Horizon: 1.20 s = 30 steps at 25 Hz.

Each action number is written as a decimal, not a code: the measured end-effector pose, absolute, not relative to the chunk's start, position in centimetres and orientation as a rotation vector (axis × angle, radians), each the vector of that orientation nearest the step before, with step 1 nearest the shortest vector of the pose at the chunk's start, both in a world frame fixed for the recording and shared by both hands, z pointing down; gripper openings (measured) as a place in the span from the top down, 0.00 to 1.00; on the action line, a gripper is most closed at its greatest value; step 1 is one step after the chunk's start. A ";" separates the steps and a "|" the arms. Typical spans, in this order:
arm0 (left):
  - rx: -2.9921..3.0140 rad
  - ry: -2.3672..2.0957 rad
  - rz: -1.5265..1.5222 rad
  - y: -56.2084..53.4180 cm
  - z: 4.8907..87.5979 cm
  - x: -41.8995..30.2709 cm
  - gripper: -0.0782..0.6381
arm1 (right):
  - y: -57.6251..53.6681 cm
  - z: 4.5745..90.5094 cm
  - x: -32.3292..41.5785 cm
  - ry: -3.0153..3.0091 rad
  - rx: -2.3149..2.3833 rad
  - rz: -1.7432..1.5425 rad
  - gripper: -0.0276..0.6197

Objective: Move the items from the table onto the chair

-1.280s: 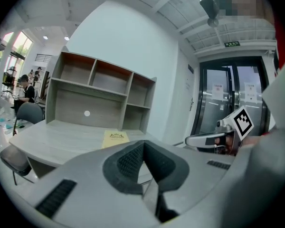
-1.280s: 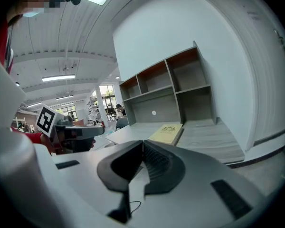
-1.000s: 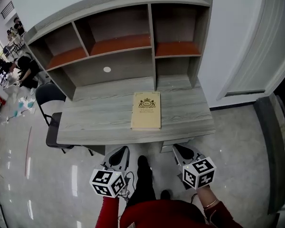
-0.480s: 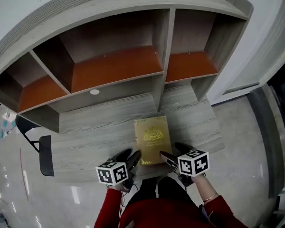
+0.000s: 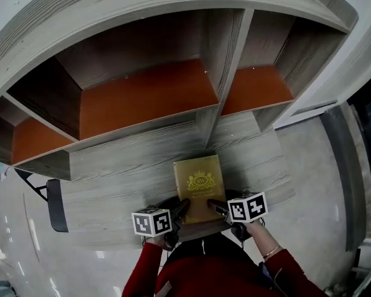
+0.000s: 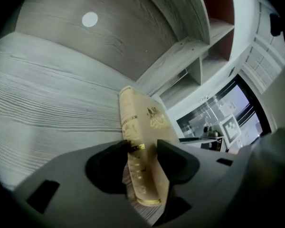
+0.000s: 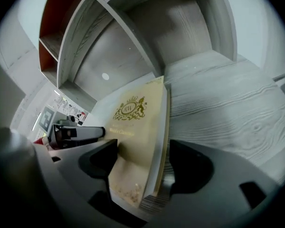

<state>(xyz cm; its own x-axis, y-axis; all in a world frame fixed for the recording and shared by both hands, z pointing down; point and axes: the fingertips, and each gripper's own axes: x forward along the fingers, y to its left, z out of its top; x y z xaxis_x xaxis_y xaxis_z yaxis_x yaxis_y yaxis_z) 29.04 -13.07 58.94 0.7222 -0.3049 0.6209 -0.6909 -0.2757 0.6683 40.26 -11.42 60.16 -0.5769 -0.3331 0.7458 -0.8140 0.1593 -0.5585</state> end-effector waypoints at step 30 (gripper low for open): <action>1.777 -1.966 -0.060 -1.5 41.0 5.7 0.63 | -8.1 42.4 14.1 -2.696 0.277 0.550 0.53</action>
<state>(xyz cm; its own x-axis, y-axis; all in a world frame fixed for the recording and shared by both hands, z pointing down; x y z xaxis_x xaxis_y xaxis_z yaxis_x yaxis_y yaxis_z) 5.70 -1.50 41.02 -0.0366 -0.9464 0.3210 -0.9250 0.1536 0.3475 14.11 -8.14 42.44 -0.9106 -0.1151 0.3970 -0.2614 0.9044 -0.3372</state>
